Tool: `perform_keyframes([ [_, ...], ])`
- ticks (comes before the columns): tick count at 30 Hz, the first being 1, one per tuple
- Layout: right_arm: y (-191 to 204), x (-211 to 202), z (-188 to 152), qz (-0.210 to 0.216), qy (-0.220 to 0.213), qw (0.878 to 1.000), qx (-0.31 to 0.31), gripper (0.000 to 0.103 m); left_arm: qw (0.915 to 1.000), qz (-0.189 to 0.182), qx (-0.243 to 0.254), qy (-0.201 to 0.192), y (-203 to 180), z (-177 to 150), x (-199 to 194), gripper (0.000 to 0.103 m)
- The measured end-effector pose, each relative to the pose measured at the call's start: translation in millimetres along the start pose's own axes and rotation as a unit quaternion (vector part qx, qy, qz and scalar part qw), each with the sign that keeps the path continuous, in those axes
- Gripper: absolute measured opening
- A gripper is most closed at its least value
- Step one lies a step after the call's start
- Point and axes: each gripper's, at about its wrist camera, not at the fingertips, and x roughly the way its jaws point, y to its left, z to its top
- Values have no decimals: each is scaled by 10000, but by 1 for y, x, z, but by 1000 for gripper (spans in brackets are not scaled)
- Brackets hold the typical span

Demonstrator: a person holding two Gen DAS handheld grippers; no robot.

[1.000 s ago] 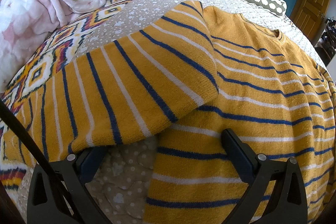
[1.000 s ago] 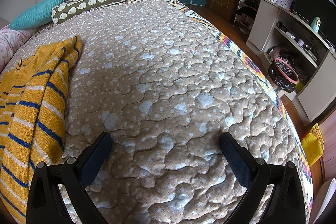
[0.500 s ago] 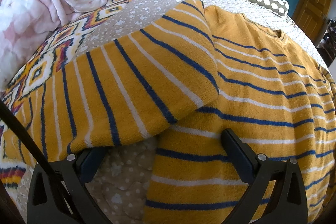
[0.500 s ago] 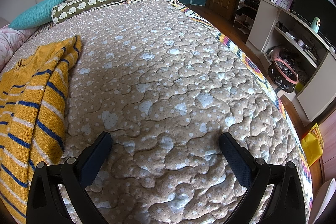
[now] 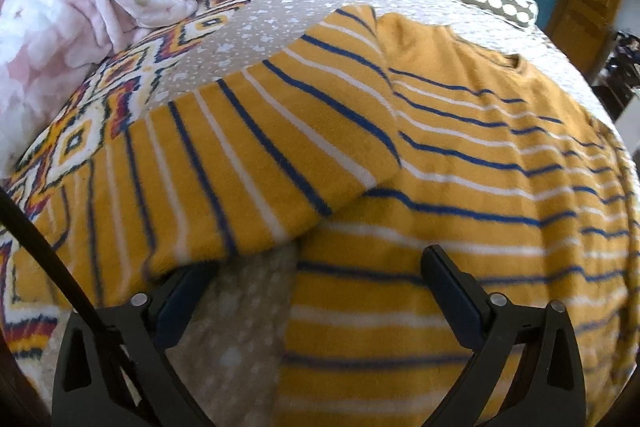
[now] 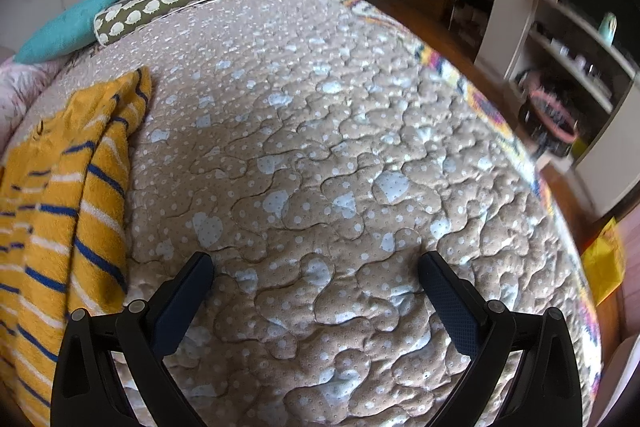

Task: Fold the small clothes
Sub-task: 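Move both tools over the yellow sweater to position for grasping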

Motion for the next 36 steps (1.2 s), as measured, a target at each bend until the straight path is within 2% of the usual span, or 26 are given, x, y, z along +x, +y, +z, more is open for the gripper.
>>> perform_keyframes([
  [6,8,-8,-8,-250,-188,9995,-88,102,9972,160,4,-729,29,-28,-85,101],
  [7,9,-12,-9,-323,-201,9993,-54,100,9964,132,-78,-829,37,-33,-99,101],
  [9,10,-26,-13,-414,-259,9988,102,90,9951,100,-242,-955,50,-40,-117,101],
  [12,16,-69,-28,-218,-750,9967,238,87,9923,296,-389,-1139,64,-49,-133,101],
  [16,44,-124,-52,215,-1223,9923,-25,87,9931,541,-330,-990,71,-49,-138,101],
  [20,87,-154,-74,781,-1361,9868,-388,87,9950,551,-359,-750,76,-50,-132,101],
  [22,112,-158,-84,923,-1397,9840,-605,88,9956,545,-377,-669,78,-50,-128,101],
  [26,161,-153,-100,1113,-1381,9781,-1093,88,9959,484,-425,-628,83,-52,-122,101],
  [29,193,-134,-105,1286,-1135,9754,-1386,88,9956,527,-460,-616,88,-52,-119,101],
  [36,221,-93,-114,1256,-840,9771,-1498,88,9951,575,-633,-490,106,-52,-103,101],
])
